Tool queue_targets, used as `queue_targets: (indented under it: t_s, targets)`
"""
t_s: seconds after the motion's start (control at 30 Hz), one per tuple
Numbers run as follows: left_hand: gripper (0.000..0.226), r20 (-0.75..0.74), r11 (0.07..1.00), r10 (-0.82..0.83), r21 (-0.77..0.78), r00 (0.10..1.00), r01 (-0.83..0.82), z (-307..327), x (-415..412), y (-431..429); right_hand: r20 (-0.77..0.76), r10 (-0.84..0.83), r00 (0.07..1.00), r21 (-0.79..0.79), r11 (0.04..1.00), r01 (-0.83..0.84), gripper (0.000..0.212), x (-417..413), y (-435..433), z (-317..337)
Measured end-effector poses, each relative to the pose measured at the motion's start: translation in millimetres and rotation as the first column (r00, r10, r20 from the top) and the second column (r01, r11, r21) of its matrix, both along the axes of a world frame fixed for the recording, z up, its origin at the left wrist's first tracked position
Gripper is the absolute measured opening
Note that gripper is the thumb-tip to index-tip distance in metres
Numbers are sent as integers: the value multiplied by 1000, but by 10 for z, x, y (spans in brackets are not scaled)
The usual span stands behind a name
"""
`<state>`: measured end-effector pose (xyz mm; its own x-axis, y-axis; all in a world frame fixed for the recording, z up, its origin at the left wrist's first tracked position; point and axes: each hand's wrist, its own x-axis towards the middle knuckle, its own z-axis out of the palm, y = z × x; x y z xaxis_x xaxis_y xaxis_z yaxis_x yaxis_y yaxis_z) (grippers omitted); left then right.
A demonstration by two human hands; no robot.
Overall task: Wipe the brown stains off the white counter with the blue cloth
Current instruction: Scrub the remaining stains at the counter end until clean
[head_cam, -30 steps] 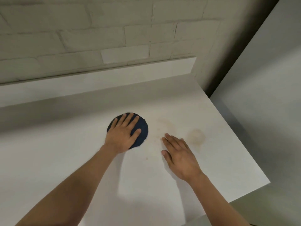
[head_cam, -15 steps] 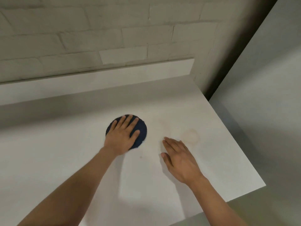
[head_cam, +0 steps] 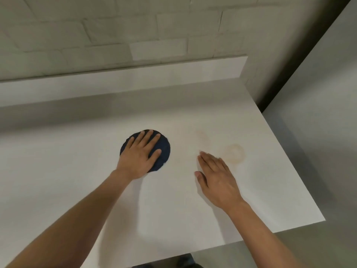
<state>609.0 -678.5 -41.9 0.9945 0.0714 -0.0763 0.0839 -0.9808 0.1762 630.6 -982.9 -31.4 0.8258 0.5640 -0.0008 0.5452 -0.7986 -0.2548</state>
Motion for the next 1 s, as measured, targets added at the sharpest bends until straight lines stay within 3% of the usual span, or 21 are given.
queue_targets:
  t_s: [0.1,0.2,0.43,0.57,0.87,1.0]
  targets:
    - [64,-17,985,169,15,985,-169,9,318,52,-5,-5,1000,12,1000,5,54,-25,3,-14]
    - [66,-33,971,238,3,971,-238,-3,436,-128,-3,-7,1000,8,1000,7,55,-20,8,-23]
    - [69,-23,996,93,4,995,-93,-52,-145,-420,-26,-22,999,38,999,23,53,-32,29,10]
    - [68,-32,1000,18,14,999,-18,-31,-352,-628,-130,-45,991,126,990,61,50,-17,48,60]
    - [65,-46,967,-246,-78,968,242,68,-923,-1058,-198,-291,936,404,846,349,47,-402,257,221]
    - [60,22,967,-173,-187,985,174,246,-945,-722,-182,-334,925,405,832,380,45,-650,469,251]
